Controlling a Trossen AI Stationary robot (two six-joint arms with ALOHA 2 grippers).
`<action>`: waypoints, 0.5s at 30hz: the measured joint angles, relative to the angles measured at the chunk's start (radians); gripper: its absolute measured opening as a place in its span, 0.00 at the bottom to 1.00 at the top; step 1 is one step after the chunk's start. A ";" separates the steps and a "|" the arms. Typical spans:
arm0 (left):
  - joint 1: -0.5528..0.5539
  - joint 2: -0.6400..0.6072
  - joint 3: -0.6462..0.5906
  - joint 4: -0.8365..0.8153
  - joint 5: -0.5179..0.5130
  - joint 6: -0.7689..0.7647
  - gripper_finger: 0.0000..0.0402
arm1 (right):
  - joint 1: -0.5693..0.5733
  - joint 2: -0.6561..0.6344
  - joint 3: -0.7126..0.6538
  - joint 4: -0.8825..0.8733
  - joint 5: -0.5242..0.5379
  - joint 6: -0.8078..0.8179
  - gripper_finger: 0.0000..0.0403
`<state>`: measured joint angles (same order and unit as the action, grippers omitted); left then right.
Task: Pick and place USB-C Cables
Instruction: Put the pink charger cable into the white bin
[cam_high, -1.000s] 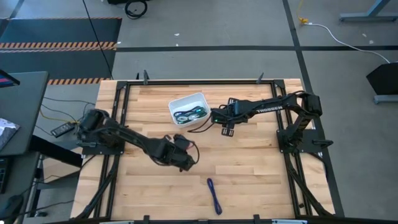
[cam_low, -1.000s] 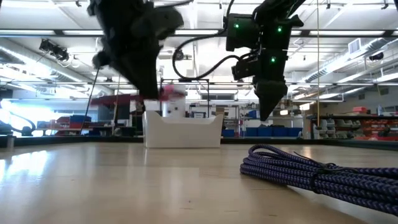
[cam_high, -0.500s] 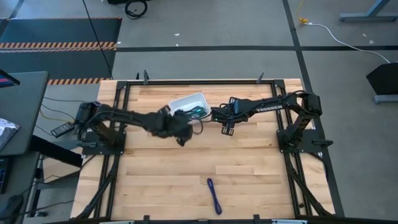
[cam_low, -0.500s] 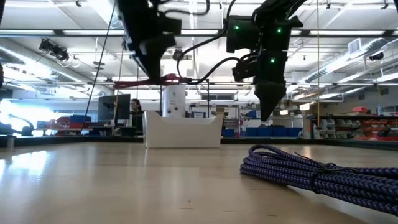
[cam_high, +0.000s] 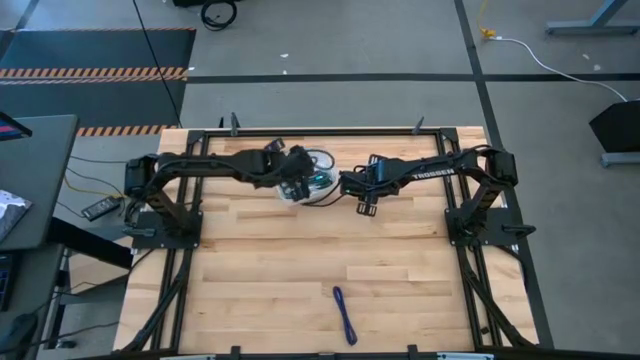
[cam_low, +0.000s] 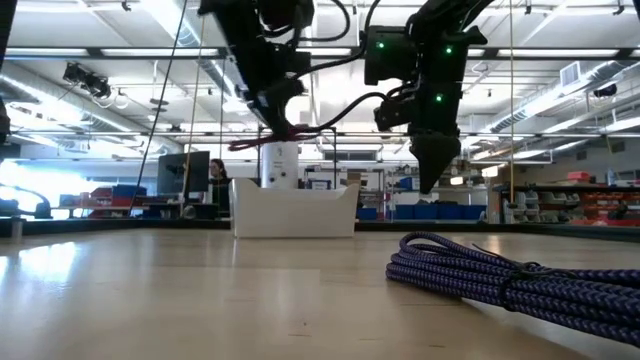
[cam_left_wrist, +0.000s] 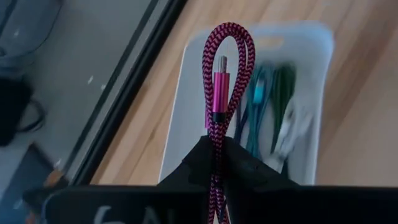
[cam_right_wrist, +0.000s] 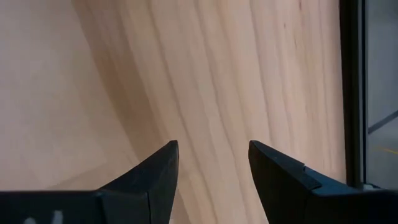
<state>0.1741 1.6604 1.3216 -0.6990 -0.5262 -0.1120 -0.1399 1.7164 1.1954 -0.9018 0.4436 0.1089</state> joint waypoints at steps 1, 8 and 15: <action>0.011 0.000 0.000 0.029 0.023 0.019 0.07 | 0.004 0.000 0.000 0.001 -0.004 0.000 0.50; 0.073 0.002 0.000 0.081 0.131 0.096 0.07 | 0.036 -0.001 0.000 0.007 -0.054 0.018 0.50; 0.118 0.019 -0.002 0.089 0.157 0.199 0.07 | 0.069 -0.002 0.000 0.055 -0.078 0.030 0.50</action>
<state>0.2926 1.6797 1.3197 -0.6098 -0.3694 0.0872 -0.0707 1.7149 1.1954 -0.8471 0.3656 0.1390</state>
